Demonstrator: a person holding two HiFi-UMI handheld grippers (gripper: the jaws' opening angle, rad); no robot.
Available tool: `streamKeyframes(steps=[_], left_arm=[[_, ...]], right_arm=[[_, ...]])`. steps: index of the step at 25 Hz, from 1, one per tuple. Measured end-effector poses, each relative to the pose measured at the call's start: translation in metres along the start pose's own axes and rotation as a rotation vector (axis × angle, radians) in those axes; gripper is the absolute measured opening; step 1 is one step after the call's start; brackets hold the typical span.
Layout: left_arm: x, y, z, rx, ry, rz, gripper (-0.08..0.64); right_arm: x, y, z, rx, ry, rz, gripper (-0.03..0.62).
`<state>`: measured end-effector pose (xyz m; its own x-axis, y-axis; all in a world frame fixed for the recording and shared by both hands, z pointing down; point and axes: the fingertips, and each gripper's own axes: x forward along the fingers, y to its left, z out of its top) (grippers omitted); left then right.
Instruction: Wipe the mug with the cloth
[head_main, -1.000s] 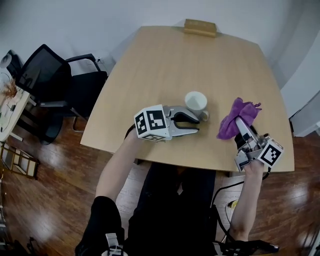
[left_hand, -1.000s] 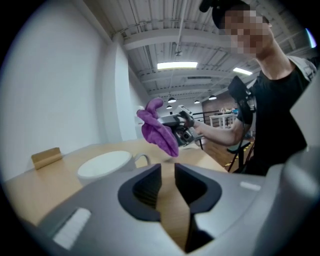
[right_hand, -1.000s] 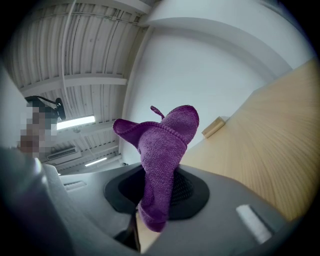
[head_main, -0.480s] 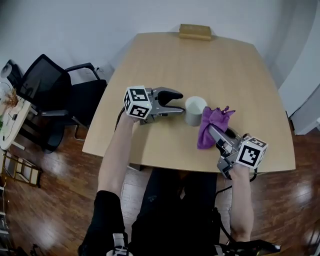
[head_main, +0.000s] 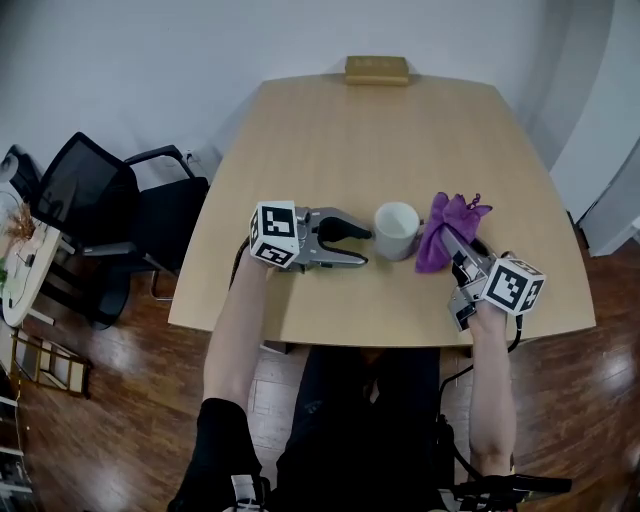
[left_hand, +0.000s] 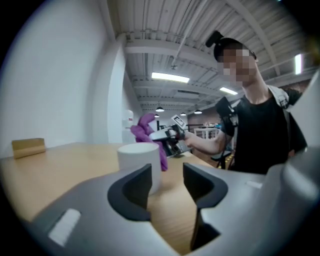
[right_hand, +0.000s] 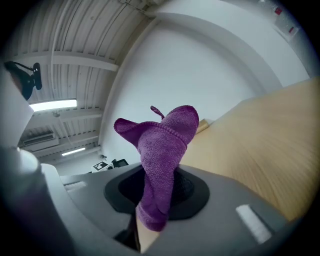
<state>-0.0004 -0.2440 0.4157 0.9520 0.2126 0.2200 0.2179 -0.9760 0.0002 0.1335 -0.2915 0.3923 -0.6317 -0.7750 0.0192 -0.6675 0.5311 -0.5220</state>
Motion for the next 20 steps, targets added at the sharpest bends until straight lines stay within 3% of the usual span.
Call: streamKeyframes(steps=[4, 8, 11, 14, 17, 20], left_arm=[[-0.017, 0.056, -0.005, -0.068, -0.021, 0.167, 0.223], [0.009, 0.05, -0.004, -0.053, 0.028, 0.101, 0.242], [0.009, 0.036, -0.002, -0.016, 0.04, 0.106, 0.246], [0.002, 0.036, -0.003, -0.001, 0.034, 0.156, 0.247], [0.005, 0.044, -0.004, -0.003, 0.048, 0.185, 0.259], [0.013, 0.045, 0.0, -0.014, 0.026, 0.171, 0.259]], right_arm=[[0.01, -0.009, -0.006, 0.017, 0.037, -0.02, 0.089], [0.031, -0.002, -0.013, 0.002, 0.077, 0.018, 0.089], [0.039, -0.011, -0.008, 0.013, 0.072, 0.022, 0.089], [0.029, -0.018, 0.003, 0.11, 0.012, 0.019, 0.089], [0.014, 0.0, 0.012, 0.256, -0.086, 0.101, 0.089], [0.024, 0.013, 0.004, 0.228, -0.036, 0.109, 0.089]])
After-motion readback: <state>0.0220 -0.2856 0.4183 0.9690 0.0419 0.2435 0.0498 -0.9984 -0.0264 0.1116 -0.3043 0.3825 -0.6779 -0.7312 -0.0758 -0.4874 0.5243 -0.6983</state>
